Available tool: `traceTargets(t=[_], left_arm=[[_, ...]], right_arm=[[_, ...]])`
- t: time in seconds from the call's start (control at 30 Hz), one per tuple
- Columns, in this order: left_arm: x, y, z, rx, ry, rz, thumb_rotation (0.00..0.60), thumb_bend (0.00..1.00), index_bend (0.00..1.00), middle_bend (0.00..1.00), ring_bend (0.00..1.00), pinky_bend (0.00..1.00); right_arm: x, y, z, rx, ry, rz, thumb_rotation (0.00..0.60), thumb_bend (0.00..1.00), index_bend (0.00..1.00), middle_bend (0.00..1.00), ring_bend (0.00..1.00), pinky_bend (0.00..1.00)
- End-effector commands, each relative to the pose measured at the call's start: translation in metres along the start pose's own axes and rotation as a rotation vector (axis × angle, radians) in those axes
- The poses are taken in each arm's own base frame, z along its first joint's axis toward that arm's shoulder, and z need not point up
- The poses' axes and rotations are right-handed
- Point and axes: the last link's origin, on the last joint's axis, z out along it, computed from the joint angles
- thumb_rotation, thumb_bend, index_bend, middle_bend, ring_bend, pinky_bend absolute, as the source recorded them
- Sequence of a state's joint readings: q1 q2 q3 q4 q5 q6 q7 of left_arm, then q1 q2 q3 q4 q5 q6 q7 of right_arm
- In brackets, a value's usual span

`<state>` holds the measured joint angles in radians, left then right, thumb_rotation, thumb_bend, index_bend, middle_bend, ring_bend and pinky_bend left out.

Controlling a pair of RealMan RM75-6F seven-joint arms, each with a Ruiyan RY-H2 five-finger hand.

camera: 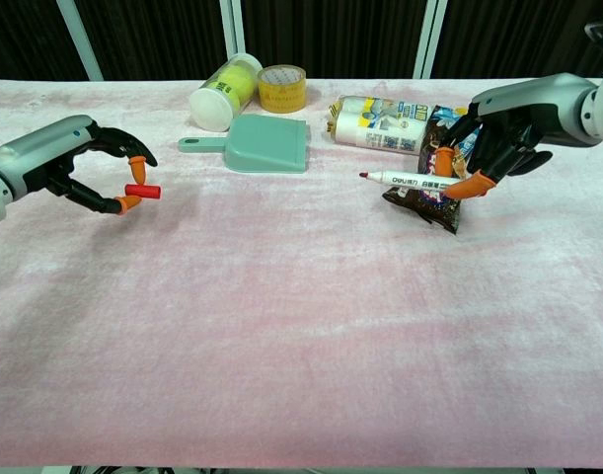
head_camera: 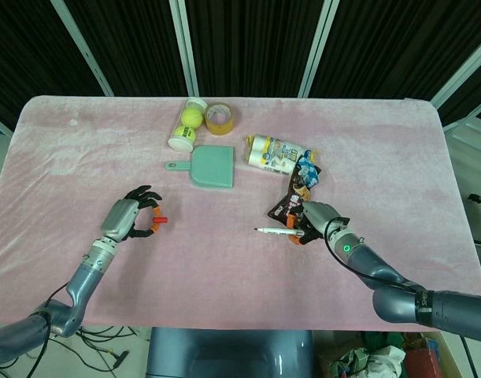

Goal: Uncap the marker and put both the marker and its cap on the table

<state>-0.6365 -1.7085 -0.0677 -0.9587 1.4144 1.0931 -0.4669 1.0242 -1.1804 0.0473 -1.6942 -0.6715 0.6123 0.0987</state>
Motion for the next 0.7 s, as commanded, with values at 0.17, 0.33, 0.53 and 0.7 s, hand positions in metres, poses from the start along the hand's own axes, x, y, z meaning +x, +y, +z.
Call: traceTargets(t=[0.17,0.33,0.53,0.7], left_arm=[[-0.008,-0.011,0.006,0.054,-0.012,0.037,0.600,0.35,0.37,0.22,0.02,0.13],[-0.001,-0.011,0.009,0.049,-0.017,0.114,0.600,0.23,0.17,0.20,0.00,0.12],[0.027,0.005,0.008,0.005,0.051,0.143,0.600,0.20,0.15,0.19,0.00,0.12],[0.067,0.031,0.002,-0.065,0.156,0.122,0.600,0.20,0.15,0.18,0.00,0.10]], right_arm=[[-0.013,0.004,0.010,-0.003,0.002,0.007,0.600,0.44,0.86,1.00,1.00,1.00],[-0.012,0.002,0.013,0.000,0.011,0.011,0.600,0.44,0.86,1.00,1.00,1.00],[-0.012,0.002,0.016,-0.008,0.014,0.023,0.600,0.44,0.86,1.00,1.00,1.00],[-0.010,0.001,0.020,-0.011,0.035,0.062,0.600,0.44,0.86,1.00,1.00,1.00]])
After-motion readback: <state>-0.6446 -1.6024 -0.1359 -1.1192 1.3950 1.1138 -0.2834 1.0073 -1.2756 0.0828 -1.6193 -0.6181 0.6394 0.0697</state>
